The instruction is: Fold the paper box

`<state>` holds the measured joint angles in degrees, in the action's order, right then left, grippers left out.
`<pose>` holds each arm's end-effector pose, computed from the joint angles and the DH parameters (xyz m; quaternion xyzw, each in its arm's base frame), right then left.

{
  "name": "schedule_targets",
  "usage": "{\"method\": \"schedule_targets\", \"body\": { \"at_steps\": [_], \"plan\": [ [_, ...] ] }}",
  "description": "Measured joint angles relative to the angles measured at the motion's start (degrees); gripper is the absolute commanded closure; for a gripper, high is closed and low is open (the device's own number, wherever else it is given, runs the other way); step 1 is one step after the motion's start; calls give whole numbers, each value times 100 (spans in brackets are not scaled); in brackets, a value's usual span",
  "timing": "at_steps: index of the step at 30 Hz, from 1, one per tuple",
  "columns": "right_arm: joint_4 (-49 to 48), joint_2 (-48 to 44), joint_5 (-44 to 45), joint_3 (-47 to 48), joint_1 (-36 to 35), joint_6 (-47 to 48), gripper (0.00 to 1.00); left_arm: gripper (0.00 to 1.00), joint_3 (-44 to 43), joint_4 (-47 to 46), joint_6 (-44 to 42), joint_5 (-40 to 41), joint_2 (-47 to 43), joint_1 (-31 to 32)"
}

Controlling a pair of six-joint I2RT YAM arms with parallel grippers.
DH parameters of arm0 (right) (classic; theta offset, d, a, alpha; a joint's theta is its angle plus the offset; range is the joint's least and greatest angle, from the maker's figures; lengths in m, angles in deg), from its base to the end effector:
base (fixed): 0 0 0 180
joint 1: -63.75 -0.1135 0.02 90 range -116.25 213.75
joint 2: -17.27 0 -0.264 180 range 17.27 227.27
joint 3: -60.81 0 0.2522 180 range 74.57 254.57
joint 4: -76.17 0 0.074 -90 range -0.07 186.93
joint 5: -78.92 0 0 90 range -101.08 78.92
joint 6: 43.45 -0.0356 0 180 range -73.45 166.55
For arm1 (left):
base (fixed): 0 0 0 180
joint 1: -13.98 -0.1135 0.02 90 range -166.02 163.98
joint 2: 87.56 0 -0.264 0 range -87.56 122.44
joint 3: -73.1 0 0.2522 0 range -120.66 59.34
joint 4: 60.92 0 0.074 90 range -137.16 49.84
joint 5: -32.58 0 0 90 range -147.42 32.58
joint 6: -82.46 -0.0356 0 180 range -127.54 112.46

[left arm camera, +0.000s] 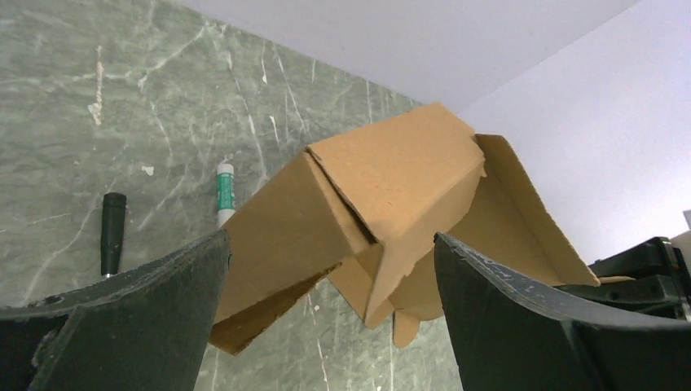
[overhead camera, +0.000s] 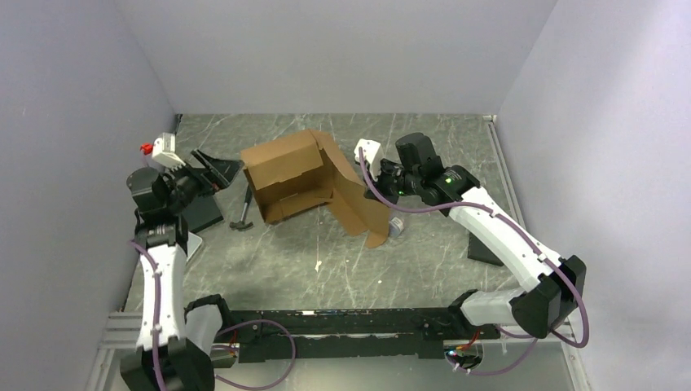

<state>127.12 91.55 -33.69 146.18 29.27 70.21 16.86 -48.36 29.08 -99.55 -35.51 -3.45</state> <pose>0.2214 0.1687 0.3476 -0.5042 0.7360 0.2159 0.3969 0.2061 0.0397 0.3255 -0.1116 0.7359 -0.3699 0.5561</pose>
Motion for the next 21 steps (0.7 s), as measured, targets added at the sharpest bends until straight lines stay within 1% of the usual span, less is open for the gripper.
{"method": "schedule_targets", "body": {
  "at_steps": [5, 8, 10, 16, 21],
  "plan": [
    [-46, 0, 15, -9, 0, -101, 100, 1, 20, 557, 157, 151, -1054, 0],
    [-61, 0, 17, -13, 0, -140, 100, 1, 243, 599, 527, 109, -1729, 57],
    [-61, 0, 17, -13, 0, -153, 100, 1, 446, 621, 815, 74, -2017, 201],
    [-74, 31, -11, -13, 0, -184, 100, 1, 986, 623, 1259, 201, -2068, 866],
    [-109, 72, -52, -13, 0, -184, 100, 1, 1200, 210, 1346, 372, -1523, 1261]
  ]
}}
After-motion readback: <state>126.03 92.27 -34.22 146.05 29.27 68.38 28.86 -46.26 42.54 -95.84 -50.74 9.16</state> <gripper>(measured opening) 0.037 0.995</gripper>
